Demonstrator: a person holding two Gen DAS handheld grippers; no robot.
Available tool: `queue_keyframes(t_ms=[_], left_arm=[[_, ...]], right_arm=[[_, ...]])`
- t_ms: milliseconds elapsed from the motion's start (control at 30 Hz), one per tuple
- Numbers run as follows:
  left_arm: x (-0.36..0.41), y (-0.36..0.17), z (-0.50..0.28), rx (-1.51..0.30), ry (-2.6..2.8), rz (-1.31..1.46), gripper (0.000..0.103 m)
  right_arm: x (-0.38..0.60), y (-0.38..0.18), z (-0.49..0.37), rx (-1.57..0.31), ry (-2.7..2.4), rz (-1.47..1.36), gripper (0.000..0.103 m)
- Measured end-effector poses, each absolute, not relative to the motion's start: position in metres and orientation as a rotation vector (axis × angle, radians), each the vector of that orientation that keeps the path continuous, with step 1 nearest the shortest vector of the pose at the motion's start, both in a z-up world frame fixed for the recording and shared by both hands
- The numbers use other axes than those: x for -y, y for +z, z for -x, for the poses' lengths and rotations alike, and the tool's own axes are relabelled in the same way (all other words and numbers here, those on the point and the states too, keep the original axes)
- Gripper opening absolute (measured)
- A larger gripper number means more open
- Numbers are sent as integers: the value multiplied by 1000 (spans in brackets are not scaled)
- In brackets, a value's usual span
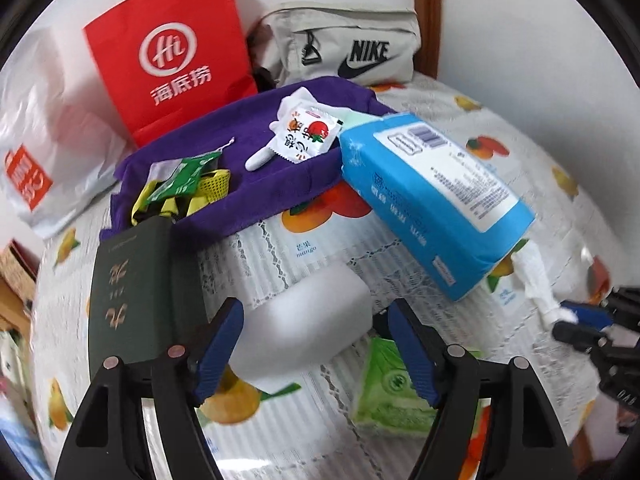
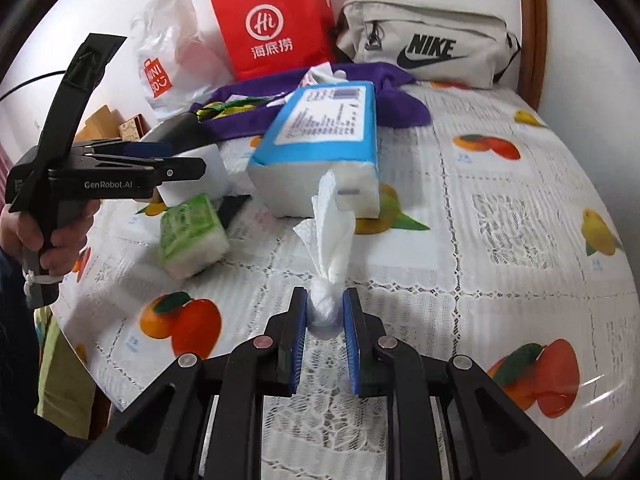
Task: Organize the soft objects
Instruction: 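Grasp the white block with the left tool while the right tool holds the tissue, then carry the white block and tissue over the purple towel with both tools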
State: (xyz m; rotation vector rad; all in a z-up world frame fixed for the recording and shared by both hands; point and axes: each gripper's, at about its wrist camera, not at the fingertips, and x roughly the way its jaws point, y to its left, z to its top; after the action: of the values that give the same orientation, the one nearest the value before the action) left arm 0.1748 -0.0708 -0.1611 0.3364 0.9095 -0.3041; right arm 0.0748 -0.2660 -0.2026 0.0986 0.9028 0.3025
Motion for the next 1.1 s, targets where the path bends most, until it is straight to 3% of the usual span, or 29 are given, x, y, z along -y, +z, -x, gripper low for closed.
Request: queue_keyframes(t_ms=[233,333,1100], left_arm=[[73,-175,-186,-935,-275,-365,72],[73,-184,-191,-959,-269,-340,50],[36,-148,-129,-889,-264,-150,48]], right_arm=[[265,-210,-82,-911,312,-103,18],[263,-210,-83,-912,313,-101,18],[250,-204,-72,-892,316,-81,18]])
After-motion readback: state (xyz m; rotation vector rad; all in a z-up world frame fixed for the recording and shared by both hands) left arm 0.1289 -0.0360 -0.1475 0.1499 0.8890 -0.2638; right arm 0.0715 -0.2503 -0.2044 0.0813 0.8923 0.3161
